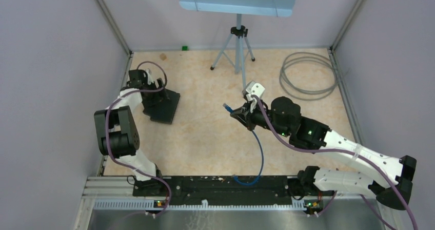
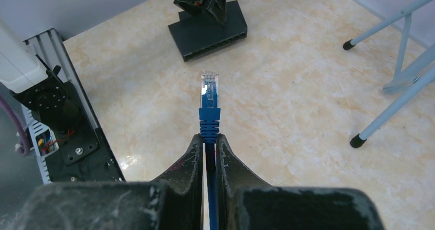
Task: Insert the plug into the switch port
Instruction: Insert the connector into the switch port.
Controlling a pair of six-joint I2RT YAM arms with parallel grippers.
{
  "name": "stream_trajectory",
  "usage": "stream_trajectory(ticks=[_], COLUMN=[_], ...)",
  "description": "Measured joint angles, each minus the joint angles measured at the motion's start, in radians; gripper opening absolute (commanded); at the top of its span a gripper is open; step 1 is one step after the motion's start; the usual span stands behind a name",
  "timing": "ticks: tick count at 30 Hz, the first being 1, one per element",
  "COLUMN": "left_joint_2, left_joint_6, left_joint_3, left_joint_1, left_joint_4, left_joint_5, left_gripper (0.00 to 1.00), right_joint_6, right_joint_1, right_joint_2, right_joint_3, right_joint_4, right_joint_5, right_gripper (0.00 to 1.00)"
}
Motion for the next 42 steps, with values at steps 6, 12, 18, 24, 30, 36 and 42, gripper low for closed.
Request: stream_trajectory(ticks=[6, 12, 18, 24, 30, 36, 42], left_joint_2=[-0.033, -0.023, 0.034, 0.033, 0.033, 0.032, -0.027], left_joint_6=[-0.008, -0.001, 0.023, 0.024, 0.028, 0.022, 0.012], left_joint_3=[-0.052, -0.053, -0.049, -0.049, -0.044, -0.052, -0.154], left_joint_1=[-0.063, -0.152, -0.277, -0.312, -0.314, -0.314, -0.330], left_joint_4=[0.035, 0.051, 0.048, 0.049, 0.043, 0.049, 0.134], left_joint_5=[0.008, 0.014, -0.028, -0.052, -0.077, -0.074, -0.036], left_gripper=[0.77, 0.74, 0.75, 0.78, 0.94, 0.93, 0.89], right_joint_6=[0.004, 0.005, 0.005, 0.006, 0.007, 0.013, 0.014], right_joint_1=[0.000, 0.000, 0.000, 0.000, 0.000, 0.000, 0.000], right_joint_2=[0.000, 0.000, 0.000, -0.002, -0.002, -0.009, -0.019], right_joint_3=[-0.002, -0.003, -0.007, -0.007, -0.007, -0.014, -0.034], right_joint_4=[-0.002, -0.002, -0.005, -0.010, -0.010, -0.010, -0.016], right_joint_5=[-0.006, -0.006, -0.003, 0.002, 0.005, 0.005, 0.007], right_gripper=[0.00, 0.00, 0.00, 0.00, 0.00, 0.00, 0.00])
